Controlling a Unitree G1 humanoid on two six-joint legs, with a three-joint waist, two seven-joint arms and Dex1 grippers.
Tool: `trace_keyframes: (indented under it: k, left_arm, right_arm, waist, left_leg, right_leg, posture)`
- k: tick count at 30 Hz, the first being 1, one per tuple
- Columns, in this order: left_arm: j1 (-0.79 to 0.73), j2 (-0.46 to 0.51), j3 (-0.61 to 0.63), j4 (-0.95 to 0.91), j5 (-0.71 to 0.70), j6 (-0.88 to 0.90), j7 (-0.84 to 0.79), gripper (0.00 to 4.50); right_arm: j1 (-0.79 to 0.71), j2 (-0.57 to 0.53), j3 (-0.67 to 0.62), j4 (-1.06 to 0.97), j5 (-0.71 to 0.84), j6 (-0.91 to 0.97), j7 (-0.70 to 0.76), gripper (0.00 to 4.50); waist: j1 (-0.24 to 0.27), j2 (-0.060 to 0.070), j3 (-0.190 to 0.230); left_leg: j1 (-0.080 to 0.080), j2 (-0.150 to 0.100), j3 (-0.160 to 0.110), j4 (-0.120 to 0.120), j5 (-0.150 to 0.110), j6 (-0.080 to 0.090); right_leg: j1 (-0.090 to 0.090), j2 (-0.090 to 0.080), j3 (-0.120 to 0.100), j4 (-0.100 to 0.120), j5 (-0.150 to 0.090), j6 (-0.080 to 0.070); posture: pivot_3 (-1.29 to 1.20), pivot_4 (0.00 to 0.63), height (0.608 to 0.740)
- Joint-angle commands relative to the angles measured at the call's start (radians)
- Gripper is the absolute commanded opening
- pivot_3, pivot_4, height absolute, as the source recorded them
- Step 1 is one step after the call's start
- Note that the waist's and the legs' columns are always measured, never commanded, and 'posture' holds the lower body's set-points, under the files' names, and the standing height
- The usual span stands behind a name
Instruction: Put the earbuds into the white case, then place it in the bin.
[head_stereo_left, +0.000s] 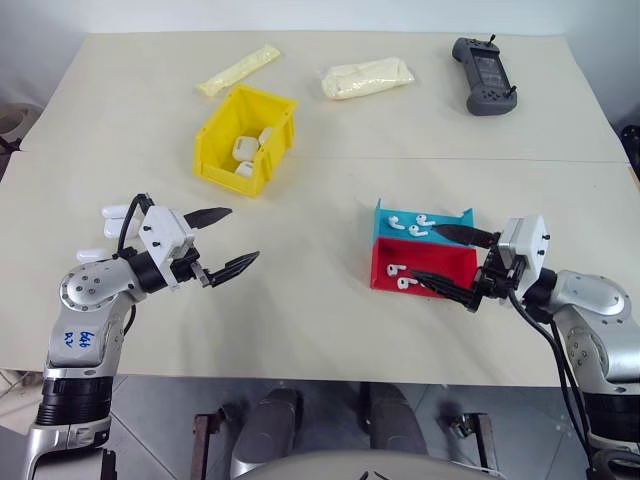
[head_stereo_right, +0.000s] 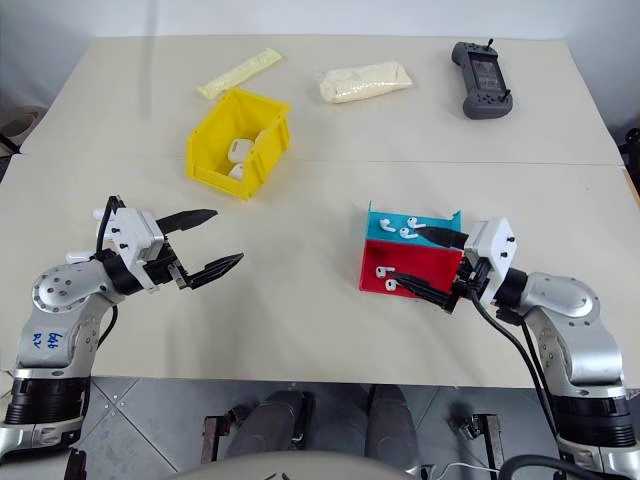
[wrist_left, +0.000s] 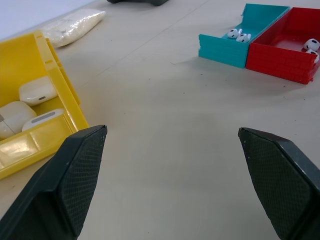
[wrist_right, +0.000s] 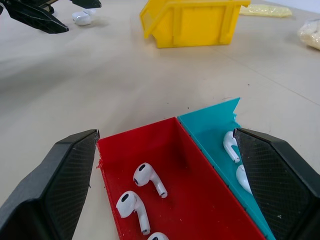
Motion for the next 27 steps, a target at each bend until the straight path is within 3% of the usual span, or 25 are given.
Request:
trace_keyframes:
  k: [1, 12, 16, 22, 27]
  left_arm:
    - [0.001, 0.007, 0.001, -0.020, -0.003, 0.005, 0.003, 4.48]
    - [0.015, 0.002, 0.024, -0.030, -0.028, 0.021, 0.007, 4.48]
    - [0.048, -0.008, 0.084, -0.039, -0.032, 0.038, 0.073, 4.48]
    - [0.256, -0.080, 0.237, -0.177, -0.043, 0.095, 0.255, 4.48]
    - [0.504, -0.239, 0.386, -0.380, -0.054, 0.214, 0.494, 4.48]
  right_arm:
    - [-0.011, -0.005, 0.001, -0.035, 0.005, 0.000, -0.003, 4.50]
    - [-0.021, -0.002, 0.011, -0.021, 0.006, -0.007, 0.009, 4.50]
    - [-0.045, 0.012, 0.030, -0.005, 0.018, -0.023, 0.038, 4.50]
    - [-0.129, 0.079, 0.105, -0.023, 0.045, -0.017, 0.073, 4.50]
    - [-0.199, 0.132, 0.195, -0.037, 0.021, -0.023, 0.083, 4.50]
  waist:
    - [0.000, 0.000, 0.000]
    - [0.000, 0.000, 0.000]
    - [-0.003, 0.000, 0.000]
    - [-0.022, 0.000, 0.000]
    - [-0.023, 0.000, 0.000]
  left_leg:
    - [0.000, 0.000, 0.000, 0.000, 0.000, 0.000]
    - [0.000, 0.000, 0.000, 0.000, 0.000, 0.000]
    - [0.000, 0.000, 0.000, 0.000, 0.000, 0.000]
    - [0.000, 0.001, -0.001, -0.001, 0.000, 0.000]
    - [0.000, 0.001, 0.000, -0.001, 0.000, 0.000]
  right_leg:
    - [0.000, 0.000, 0.000, 0.000, 0.000, 0.000]
    - [0.000, 0.000, 0.000, 0.000, 0.000, 0.000]
    - [0.000, 0.000, 0.000, 0.000, 0.000, 0.000]
    - [0.000, 0.000, 0.000, 0.001, 0.000, 0.000]
    - [0.000, 0.000, 0.001, 0.000, 0.000, 0.000]
  posture:
    - [0.00, 0.150, 0.740]
    - [0.00, 0.150, 0.740]
    - [0.00, 0.150, 0.740]
    - [0.00, 0.150, 0.740]
    - [0.00, 0.150, 0.740]
